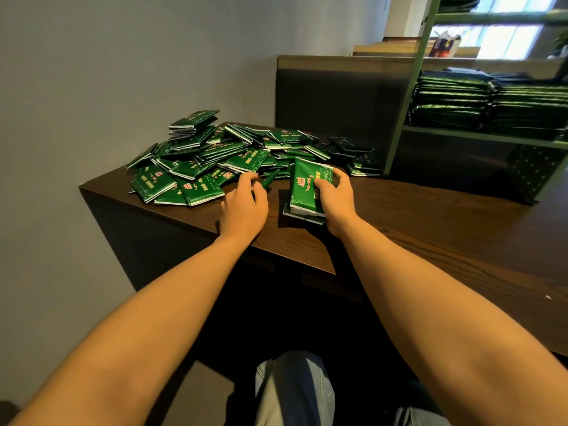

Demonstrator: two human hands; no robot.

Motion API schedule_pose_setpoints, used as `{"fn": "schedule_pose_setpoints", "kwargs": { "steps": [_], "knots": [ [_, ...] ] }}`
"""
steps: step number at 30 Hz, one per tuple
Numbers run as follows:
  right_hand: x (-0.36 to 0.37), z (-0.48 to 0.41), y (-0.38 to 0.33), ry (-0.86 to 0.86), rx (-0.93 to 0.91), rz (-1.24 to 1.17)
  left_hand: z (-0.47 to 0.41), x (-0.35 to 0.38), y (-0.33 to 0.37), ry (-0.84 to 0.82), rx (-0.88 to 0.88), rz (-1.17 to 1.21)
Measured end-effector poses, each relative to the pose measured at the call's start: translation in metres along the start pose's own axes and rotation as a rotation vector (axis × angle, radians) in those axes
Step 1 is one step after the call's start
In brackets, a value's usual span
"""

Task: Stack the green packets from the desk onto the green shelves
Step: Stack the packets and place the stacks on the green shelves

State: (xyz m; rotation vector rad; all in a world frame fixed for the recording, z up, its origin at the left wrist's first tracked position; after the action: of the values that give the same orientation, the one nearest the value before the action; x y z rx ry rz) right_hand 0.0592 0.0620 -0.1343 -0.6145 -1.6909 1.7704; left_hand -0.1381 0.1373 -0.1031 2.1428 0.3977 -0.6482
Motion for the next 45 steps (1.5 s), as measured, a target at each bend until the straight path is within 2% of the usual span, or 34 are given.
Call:
{"fn": "schedule_pose_setpoints", "kwargs": {
  "steps": [4, 8, 10, 16, 22, 28, 31, 34, 38, 43, 45],
  "knots": [
    [0.004, 0.005, 0.002, -0.014, 0.109, -0.12, -0.002, 0.011, 0.021, -0.037, -0.046, 0.251],
    [-0.001, 0.005, -0.004, 0.017, 0.145, -0.248, 0.0, 0.035, 0.045, -0.047, -0.316, 0.57],
    [-0.011, -0.002, -0.007, 0.041, 0.146, -0.281, 0.002, 0.051, 0.055, -0.07, -0.414, 0.66],
    [-0.055, 0.015, -0.02, 0.126, 0.227, -0.266, 0.007, 0.098, 0.089, -0.149, -0.528, 0.886],
    [-0.101, 0.002, -0.018, 0.115, 0.279, -0.218, 0.003, 0.123, 0.119, -0.196, -0.39, 0.671],
    [-0.15, -0.022, -0.035, 0.246, 0.088, -0.077, -0.01, 0.151, 0.138, -0.278, -0.124, 0.42],
    [-0.17, -0.03, -0.043, 0.299, -0.024, 0.054, -0.016, 0.164, 0.141, -0.343, -0.072, 0.257],
    [-0.185, -0.04, -0.037, 0.327, -0.072, 0.168, -0.026, 0.168, 0.139, -0.335, -0.038, 0.061],
    [-0.192, -0.046, -0.028, 0.364, -0.07, 0.237, -0.047, 0.187, 0.133, -0.346, -0.019, -0.079],
    [-0.195, -0.059, -0.027, 0.365, 0.095, 0.255, -0.064, 0.217, 0.135, -0.455, 0.051, -0.244],
    [-0.195, -0.062, -0.026, 0.358, 0.105, 0.285, -0.065, 0.23, 0.132, -0.506, 0.054, -0.27]
  ]
}}
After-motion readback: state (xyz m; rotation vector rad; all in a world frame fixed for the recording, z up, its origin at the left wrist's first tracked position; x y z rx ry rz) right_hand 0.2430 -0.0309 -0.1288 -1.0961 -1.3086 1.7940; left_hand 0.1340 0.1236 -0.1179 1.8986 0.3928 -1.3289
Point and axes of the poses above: each hand's wrist, its own z-axis away from the middle knuckle, its own x-axis out of the palm, y = z × x, the point moved 8 cm from there along -z, towards the middle knuckle, and after that the axes turned 2 degrees about x, right-handed, at the moved point
